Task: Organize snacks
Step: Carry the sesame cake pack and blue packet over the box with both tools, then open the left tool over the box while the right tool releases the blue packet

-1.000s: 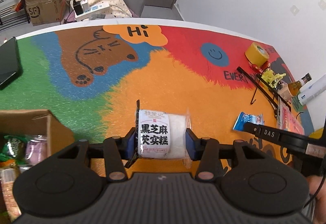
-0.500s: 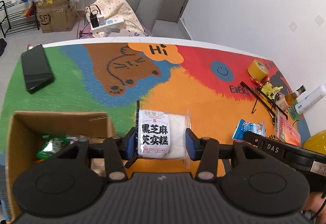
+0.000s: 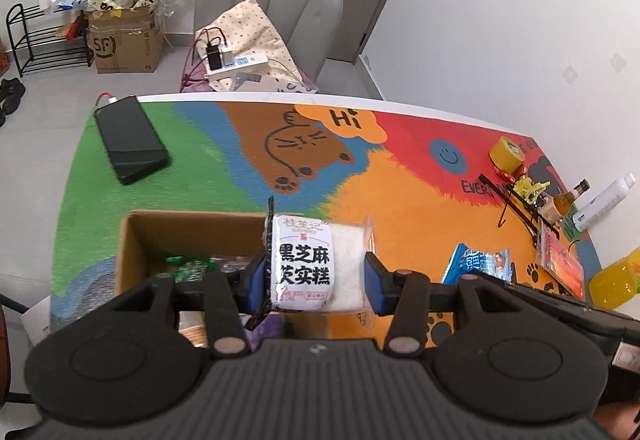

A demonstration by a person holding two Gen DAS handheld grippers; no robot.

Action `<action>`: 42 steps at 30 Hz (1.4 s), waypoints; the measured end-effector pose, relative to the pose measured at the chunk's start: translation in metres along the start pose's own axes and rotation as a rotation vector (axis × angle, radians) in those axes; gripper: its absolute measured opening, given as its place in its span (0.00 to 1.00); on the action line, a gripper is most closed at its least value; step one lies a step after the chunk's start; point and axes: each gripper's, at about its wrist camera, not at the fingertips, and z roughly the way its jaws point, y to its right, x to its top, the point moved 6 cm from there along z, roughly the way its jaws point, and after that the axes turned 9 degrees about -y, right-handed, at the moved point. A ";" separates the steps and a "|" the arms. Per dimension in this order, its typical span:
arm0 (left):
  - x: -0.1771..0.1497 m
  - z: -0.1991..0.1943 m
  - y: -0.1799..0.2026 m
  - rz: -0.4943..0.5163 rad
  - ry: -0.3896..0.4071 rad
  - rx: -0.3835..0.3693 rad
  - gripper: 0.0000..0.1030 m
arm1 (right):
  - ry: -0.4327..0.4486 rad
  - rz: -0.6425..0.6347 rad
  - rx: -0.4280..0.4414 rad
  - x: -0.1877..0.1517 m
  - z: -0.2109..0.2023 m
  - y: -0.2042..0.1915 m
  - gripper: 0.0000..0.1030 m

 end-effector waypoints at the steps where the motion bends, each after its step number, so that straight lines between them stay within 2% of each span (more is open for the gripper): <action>1: -0.001 -0.004 -0.004 -0.001 0.003 -0.001 0.46 | 0.001 -0.009 0.003 -0.001 -0.002 -0.006 0.15; 9: 0.001 -0.021 -0.035 -0.040 0.021 0.007 0.46 | 0.003 -0.071 0.030 -0.005 -0.010 -0.046 0.15; 18: 0.009 -0.020 -0.064 -0.088 0.006 0.015 0.46 | -0.014 -0.139 0.071 0.001 -0.006 -0.081 0.16; 27: 0.014 -0.007 -0.081 -0.162 -0.035 0.032 0.49 | -0.044 -0.185 0.107 0.013 0.008 -0.099 0.16; 31: 0.014 0.001 -0.085 -0.194 -0.053 0.001 0.54 | -0.062 -0.209 0.120 0.013 0.016 -0.105 0.16; 42: 0.013 -0.020 -0.105 -0.235 -0.012 0.047 0.54 | -0.095 -0.263 0.148 0.011 0.033 -0.127 0.16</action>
